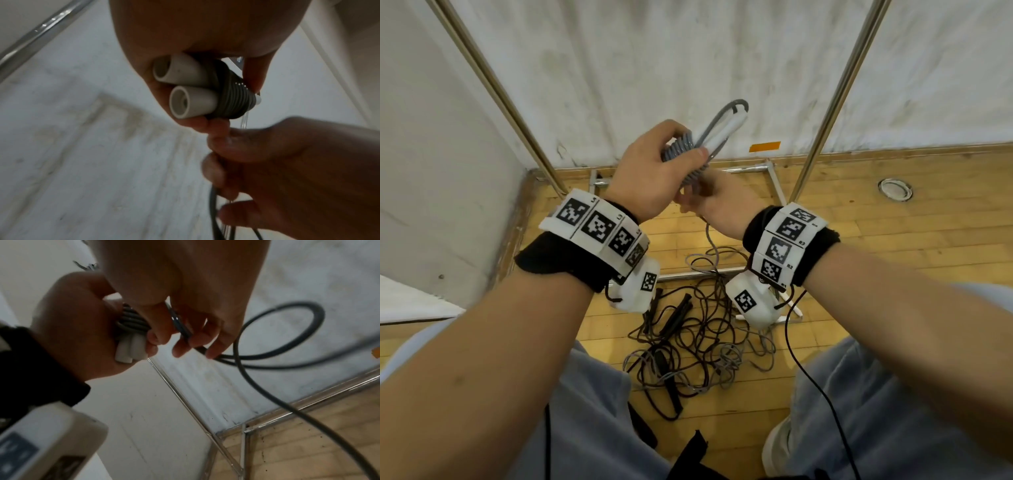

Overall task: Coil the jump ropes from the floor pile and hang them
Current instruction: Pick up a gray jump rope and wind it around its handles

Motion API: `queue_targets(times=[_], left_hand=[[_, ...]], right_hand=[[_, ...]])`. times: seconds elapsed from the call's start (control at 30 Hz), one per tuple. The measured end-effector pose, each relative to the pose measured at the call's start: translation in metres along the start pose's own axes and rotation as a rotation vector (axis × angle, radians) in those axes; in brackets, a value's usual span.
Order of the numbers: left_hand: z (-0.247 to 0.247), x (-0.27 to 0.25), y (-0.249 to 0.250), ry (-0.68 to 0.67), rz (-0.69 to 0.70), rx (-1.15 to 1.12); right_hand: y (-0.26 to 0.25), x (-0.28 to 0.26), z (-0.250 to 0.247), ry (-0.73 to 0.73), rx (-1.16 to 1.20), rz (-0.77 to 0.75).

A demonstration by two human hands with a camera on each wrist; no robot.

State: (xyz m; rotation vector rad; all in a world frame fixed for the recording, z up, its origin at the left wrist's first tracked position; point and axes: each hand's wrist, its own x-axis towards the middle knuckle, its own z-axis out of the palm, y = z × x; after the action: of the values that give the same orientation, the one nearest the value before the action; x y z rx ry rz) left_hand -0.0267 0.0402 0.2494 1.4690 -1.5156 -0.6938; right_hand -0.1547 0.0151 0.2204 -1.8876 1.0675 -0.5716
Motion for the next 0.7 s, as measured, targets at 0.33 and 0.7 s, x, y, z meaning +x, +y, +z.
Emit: queue_targets(times=[0.33,0.7], left_hand=[[-0.019,0.01,-0.025,0.229,-0.008,0.298],[-0.008,0.005,-0.057,-0.074,-0.074,0.756]], right_hand=[[0.008,0.002,-0.012,0.113,-0.204,-0.139],[-0.007,-0.012,-0.031,-0.086,-0.518,-0.118]])
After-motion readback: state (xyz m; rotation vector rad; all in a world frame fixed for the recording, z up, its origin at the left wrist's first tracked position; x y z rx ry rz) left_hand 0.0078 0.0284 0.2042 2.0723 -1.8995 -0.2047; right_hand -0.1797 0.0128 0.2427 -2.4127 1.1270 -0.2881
